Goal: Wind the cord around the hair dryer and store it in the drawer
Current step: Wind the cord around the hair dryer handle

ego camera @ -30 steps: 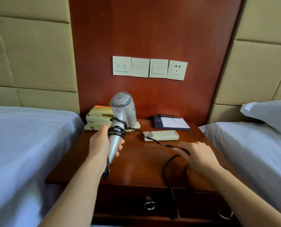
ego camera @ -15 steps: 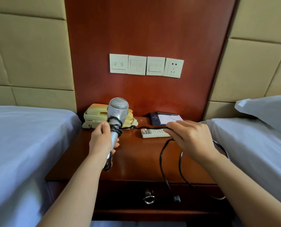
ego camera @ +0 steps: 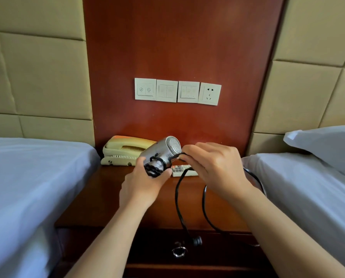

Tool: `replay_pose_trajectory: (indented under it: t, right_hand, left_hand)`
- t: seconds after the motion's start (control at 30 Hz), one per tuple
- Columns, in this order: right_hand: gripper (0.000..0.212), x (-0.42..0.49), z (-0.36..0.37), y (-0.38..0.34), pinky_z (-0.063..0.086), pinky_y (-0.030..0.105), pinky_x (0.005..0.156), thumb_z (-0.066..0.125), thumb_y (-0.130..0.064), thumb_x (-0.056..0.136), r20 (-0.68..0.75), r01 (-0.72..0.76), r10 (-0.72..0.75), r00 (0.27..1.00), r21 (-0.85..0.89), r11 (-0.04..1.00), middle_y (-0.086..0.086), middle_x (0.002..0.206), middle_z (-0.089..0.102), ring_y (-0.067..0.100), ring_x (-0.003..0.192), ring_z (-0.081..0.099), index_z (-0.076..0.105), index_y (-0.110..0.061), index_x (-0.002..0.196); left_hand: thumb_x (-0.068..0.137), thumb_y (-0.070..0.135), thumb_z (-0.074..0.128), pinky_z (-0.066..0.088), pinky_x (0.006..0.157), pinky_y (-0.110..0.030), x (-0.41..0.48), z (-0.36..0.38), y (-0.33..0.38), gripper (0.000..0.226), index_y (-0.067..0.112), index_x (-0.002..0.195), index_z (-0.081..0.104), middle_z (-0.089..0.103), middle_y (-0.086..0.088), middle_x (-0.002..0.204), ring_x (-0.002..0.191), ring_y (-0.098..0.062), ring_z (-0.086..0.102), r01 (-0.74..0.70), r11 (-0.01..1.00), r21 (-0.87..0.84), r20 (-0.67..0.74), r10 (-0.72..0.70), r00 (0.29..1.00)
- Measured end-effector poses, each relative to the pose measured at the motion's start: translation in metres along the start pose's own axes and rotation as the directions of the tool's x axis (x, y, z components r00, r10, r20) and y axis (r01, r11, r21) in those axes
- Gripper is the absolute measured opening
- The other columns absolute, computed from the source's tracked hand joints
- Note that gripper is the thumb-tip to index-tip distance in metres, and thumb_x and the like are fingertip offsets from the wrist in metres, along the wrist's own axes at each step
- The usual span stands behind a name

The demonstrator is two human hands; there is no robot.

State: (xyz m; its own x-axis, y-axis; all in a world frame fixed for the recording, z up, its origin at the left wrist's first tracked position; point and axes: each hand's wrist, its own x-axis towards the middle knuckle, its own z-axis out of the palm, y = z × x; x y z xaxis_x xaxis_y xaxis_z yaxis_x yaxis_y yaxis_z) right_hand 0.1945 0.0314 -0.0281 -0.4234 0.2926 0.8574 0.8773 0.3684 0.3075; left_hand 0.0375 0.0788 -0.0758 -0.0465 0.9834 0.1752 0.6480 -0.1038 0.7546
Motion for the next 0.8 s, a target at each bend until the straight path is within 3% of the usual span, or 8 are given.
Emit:
replay_pose_trajectory:
  t: [0.13,0.27,0.4,0.57,0.63,0.7,0.8]
  right_hand:
    - [0.032,0.005,0.001,-0.014,0.031,0.029,0.032,0.049,-0.028,0.094,0.012,0.044,-0.044,0.999,0.022,0.999,-0.002,0.051,0.049,0.019,0.043,0.044,0.061,-0.013,0.068]
    - [0.038,0.004,0.004,-0.017,0.034,0.031,0.032,0.041,-0.031,0.097,0.036,0.039,-0.042,0.999,0.068,0.997,-0.002,0.053,0.051,0.019,0.043,0.046,0.062,-0.013,0.070]
    - [0.041,-0.002,0.006,-0.006,0.040,0.033,0.035,0.039,-0.036,0.097,0.112,0.022,-0.031,0.993,0.088,0.996,-0.001,0.055,0.056,0.020,0.046,0.053,0.065,-0.014,0.074]
    - [0.040,-0.011,0.006,0.017,0.036,0.026,0.036,0.045,-0.045,0.089,0.186,-0.124,0.115,0.976,0.038,0.992,-0.003,0.053,0.056,0.022,0.044,0.054,0.058,-0.014,0.068]
    - [0.035,-0.017,0.001,0.031,0.029,0.025,0.039,0.047,-0.045,0.087,0.217,-0.240,0.250,0.944,-0.071,0.968,-0.002,0.055,0.057,0.027,0.048,0.056,0.053,-0.017,0.067]
    - [0.026,-0.023,-0.006,0.051,0.027,0.028,0.047,0.053,-0.037,0.088,0.294,-0.375,0.405,0.866,-0.156,0.914,0.001,0.060,0.058,0.034,0.062,0.057,0.052,-0.020,0.068]
    - [0.033,-0.031,-0.016,0.070,0.032,0.034,0.053,0.063,-0.040,0.084,0.477,-0.511,0.445,0.758,0.009,0.860,-0.003,0.055,0.049,0.023,0.059,0.046,0.050,-0.021,0.060]
  left_hand:
    - [0.077,0.066,0.051,0.041,0.073,-0.032,-0.009,0.000,0.013,0.067,0.028,0.130,0.038,0.058,-0.004,0.105,0.103,-0.031,0.059,0.022,0.999,0.041,0.014,-0.023,1.000]
    - [0.084,0.059,0.043,0.041,0.072,-0.033,-0.007,0.001,0.015,0.048,0.026,0.119,0.044,0.053,-0.003,0.093,0.084,-0.028,0.051,0.019,1.000,0.017,0.015,-0.020,1.000]
    - [0.092,0.046,0.035,0.043,0.073,-0.036,-0.002,0.005,0.014,0.030,0.025,0.108,0.050,0.056,-0.006,0.090,0.081,-0.029,0.049,0.001,1.000,0.002,-0.006,-0.001,1.000]
    - [0.095,0.047,0.035,0.047,0.070,-0.033,0.000,0.002,0.011,0.024,0.033,0.106,0.052,0.061,-0.002,0.093,0.080,-0.028,0.055,-0.087,0.996,0.032,-0.061,0.088,0.994]
    - [0.095,0.047,0.037,0.044,0.072,-0.032,0.003,-0.001,0.008,0.024,0.036,0.110,0.052,0.060,-0.002,0.095,0.084,-0.029,0.056,-0.111,0.993,0.027,-0.085,0.113,0.990]
    - [0.092,0.049,0.037,0.049,0.078,-0.033,0.011,-0.005,0.001,0.029,0.039,0.113,0.054,0.067,-0.002,0.099,0.089,-0.031,0.062,-0.107,0.994,-0.015,-0.095,0.105,0.990]
    - [0.090,0.048,0.040,0.057,0.076,-0.041,0.020,-0.013,-0.006,0.023,0.040,0.102,0.058,0.071,-0.005,0.088,0.079,-0.031,0.068,-0.053,0.990,-0.134,-0.100,0.040,0.994]
